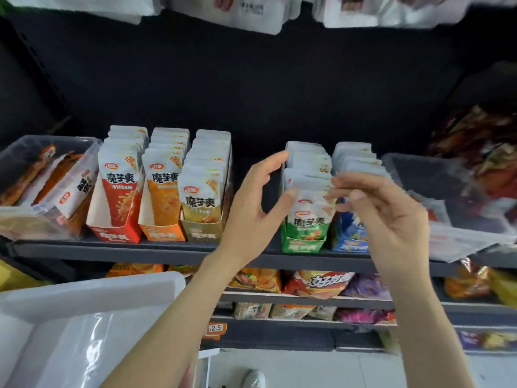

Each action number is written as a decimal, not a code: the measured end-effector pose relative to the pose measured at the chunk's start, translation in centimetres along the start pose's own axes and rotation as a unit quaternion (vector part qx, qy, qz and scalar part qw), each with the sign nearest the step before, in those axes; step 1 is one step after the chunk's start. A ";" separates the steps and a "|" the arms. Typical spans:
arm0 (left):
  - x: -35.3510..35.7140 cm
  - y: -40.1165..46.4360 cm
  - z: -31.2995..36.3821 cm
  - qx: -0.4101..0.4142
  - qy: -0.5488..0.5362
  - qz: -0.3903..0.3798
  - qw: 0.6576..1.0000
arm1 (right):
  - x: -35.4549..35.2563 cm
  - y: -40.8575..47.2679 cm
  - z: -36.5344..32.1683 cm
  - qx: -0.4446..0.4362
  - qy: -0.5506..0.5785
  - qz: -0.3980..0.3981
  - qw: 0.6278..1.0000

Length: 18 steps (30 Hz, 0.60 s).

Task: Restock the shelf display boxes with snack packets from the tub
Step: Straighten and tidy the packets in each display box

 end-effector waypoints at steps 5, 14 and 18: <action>0.0 5.3 -3.0 -0.023 0.189 -0.013 0.982 | -2.3 6.1 2.4 -0.064 -0.224 -0.053 0.971; 0.7 9.0 -6.8 -0.089 0.387 -0.121 0.910 | 2.3 14.3 7.4 -0.130 -0.435 -0.275 0.848; 0.5 9.4 -6.9 -0.118 0.417 -0.164 0.886 | 3.8 15.6 8.3 -0.101 -0.465 -0.314 0.822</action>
Point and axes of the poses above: each hand's wrist, its own y-axis towards the middle knuckle, its own x-axis out of the palm, z = x × y, the point moved 3 cm from there along y, towards the middle knuckle, and after that the axes turned 15 degrees about -y, right-handed, at the moved point
